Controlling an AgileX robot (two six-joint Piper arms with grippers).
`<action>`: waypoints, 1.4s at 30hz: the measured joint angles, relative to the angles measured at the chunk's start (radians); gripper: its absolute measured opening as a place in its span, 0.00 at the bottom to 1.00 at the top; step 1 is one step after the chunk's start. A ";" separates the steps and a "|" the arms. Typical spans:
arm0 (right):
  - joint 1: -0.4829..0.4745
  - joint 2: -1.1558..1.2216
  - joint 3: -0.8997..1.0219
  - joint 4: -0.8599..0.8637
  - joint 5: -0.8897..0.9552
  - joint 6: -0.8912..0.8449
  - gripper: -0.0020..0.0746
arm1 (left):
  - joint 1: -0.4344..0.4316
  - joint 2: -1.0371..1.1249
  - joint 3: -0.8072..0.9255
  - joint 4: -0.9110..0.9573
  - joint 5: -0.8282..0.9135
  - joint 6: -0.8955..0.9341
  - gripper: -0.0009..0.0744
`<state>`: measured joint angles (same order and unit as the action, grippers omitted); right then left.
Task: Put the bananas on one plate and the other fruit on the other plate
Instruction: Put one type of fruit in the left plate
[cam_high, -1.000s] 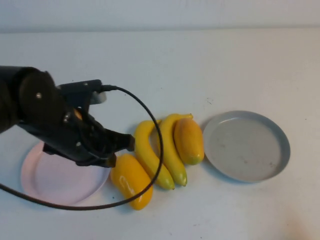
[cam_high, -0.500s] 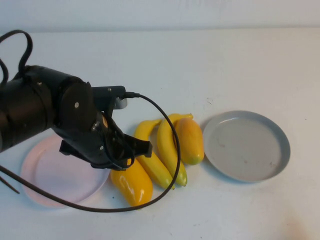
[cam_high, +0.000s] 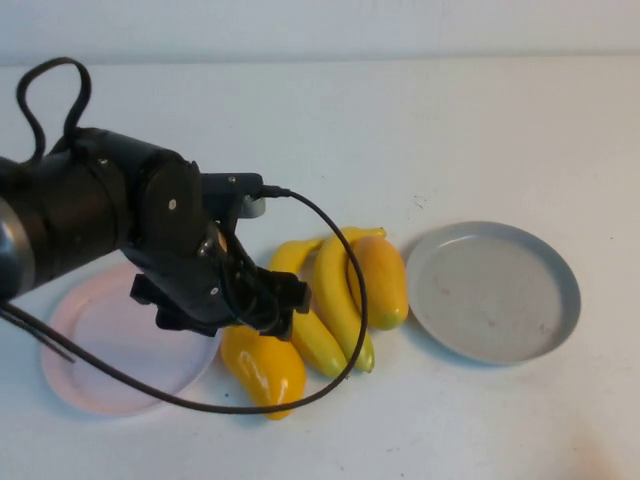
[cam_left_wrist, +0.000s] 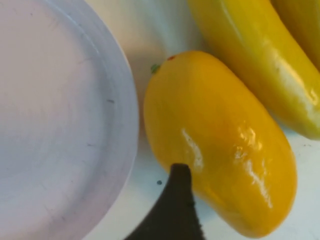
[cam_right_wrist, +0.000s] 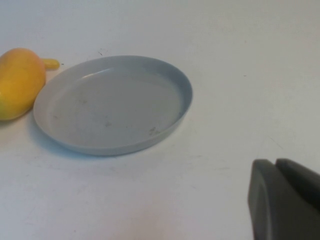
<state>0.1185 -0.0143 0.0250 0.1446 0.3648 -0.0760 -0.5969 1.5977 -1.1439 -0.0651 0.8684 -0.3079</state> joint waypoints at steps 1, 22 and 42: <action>0.000 0.000 0.000 0.000 0.000 0.000 0.01 | 0.000 0.016 -0.010 -0.008 0.002 -0.030 0.78; 0.000 0.000 0.000 0.000 0.000 0.000 0.01 | -0.010 0.255 -0.172 -0.037 0.173 -0.202 0.90; 0.000 0.000 0.000 0.000 0.000 0.000 0.01 | -0.012 0.290 -0.178 -0.044 0.153 -0.060 0.76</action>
<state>0.1185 -0.0143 0.0250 0.1446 0.3648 -0.0760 -0.6085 1.8877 -1.3215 -0.1094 1.0214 -0.3680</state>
